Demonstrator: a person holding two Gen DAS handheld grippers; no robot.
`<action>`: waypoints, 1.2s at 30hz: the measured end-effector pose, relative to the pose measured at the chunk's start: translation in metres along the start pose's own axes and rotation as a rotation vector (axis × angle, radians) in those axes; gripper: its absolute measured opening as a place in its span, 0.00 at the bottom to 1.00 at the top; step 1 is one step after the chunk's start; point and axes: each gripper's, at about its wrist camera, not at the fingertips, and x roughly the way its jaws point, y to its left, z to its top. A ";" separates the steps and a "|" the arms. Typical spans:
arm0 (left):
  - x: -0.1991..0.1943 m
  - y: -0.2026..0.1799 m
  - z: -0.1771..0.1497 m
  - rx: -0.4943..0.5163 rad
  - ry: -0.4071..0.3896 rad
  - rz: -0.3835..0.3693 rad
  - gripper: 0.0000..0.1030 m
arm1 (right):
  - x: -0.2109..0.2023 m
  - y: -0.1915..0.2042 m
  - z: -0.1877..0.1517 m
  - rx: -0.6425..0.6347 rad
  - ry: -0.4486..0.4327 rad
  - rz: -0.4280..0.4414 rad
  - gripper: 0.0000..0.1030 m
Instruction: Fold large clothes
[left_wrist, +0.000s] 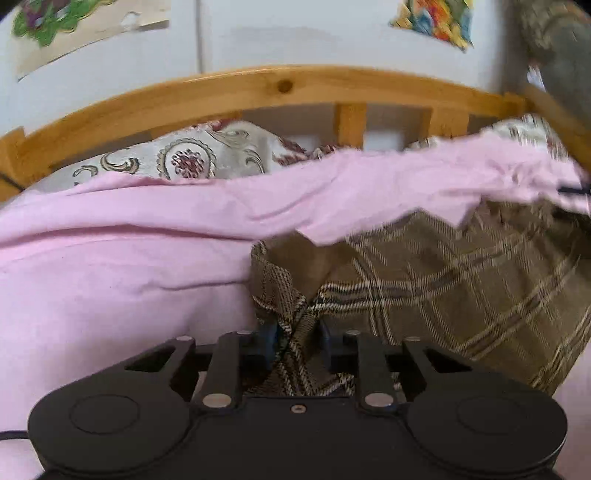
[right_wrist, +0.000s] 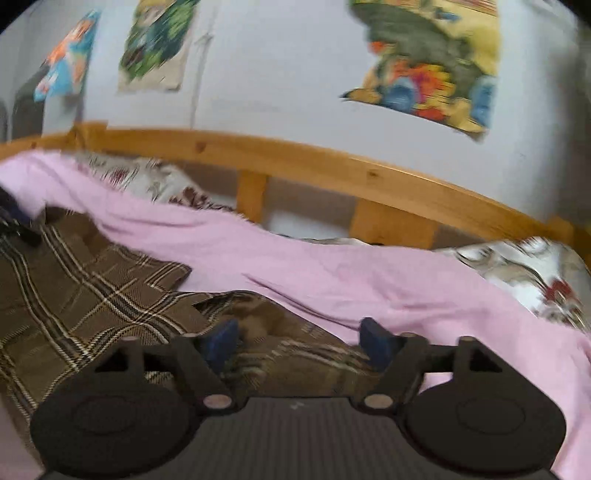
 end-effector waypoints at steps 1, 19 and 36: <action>-0.001 0.003 0.002 -0.026 -0.012 0.000 0.18 | 0.000 0.000 0.000 0.000 0.000 0.000 0.82; -0.013 0.024 0.011 -0.109 -0.074 0.081 0.02 | -0.036 -0.031 -0.011 0.211 -0.017 -0.065 0.06; -0.011 0.007 0.001 0.000 -0.041 0.058 0.76 | -0.023 -0.001 0.006 0.029 -0.021 -0.045 0.84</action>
